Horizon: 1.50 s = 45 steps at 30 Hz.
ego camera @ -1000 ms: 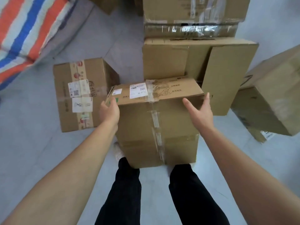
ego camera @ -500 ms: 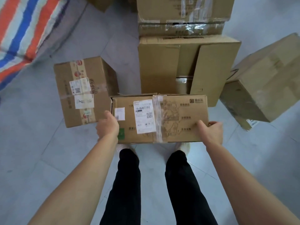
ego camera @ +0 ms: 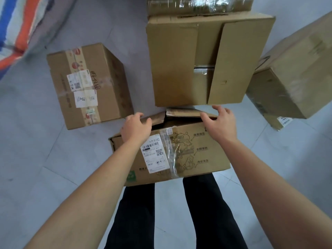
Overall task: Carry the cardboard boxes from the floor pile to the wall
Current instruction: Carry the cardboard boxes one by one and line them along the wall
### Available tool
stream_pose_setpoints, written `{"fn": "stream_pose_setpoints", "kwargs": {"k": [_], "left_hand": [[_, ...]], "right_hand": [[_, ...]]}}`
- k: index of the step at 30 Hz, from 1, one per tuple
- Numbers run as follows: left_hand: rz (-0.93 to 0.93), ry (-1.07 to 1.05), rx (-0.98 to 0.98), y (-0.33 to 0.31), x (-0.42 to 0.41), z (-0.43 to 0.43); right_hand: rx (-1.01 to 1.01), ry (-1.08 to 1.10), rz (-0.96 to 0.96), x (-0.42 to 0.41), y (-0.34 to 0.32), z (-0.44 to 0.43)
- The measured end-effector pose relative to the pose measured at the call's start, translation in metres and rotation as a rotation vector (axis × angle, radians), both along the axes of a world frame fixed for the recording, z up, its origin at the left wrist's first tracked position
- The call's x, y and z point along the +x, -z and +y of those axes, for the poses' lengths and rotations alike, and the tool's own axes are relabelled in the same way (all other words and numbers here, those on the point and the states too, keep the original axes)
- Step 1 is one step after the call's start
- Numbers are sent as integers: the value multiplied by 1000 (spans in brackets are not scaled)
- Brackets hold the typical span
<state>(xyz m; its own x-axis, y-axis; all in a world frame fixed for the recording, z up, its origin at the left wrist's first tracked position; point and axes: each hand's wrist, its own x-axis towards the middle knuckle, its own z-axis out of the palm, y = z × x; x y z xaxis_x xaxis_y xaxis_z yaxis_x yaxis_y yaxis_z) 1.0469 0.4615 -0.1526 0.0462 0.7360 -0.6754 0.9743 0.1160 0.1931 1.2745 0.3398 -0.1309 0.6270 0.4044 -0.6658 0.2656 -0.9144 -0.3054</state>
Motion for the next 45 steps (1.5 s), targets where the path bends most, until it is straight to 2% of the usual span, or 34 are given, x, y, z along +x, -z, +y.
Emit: {"fn": "stream_pose_setpoints", "kwargs": {"k": [3, 5, 7, 10, 14, 22, 29, 33, 39, 43, 45], "left_hand": [[119, -97, 110, -8, -15, 6], [139, -321, 48, -12, -26, 7], [26, -572, -80, -11, -39, 3], [-128, -613, -164, -11, -59, -11], [-151, -615, -107, -36, -83, -44], [-147, -794, 76, -187, -167, -122], [-78, -1040, 432, -322, -300, -248], [7, -1155, 675, -404, -396, -348], [139, -1226, 1011, -525, -541, -547], [309, -1303, 1147, -579, -621, -656], [357, -1383, 1203, -596, -659, -709]], "right_hand": [[-55, 178, 92, 11, 0, -16], [-8, 248, 190, 10, 0, -21], [21, 144, 200, 4, -1, -26], [49, -37, 152, -5, -5, -31], [43, -157, 142, -16, -25, -36], [124, -555, 213, -76, -143, -34], [290, -896, 200, -229, -263, -48], [448, -1148, 198, -351, -343, -99], [687, -1329, 405, -550, -440, -225], [822, -1417, 568, -669, -487, -297], [859, -1493, 591, -729, -505, -336]]}}
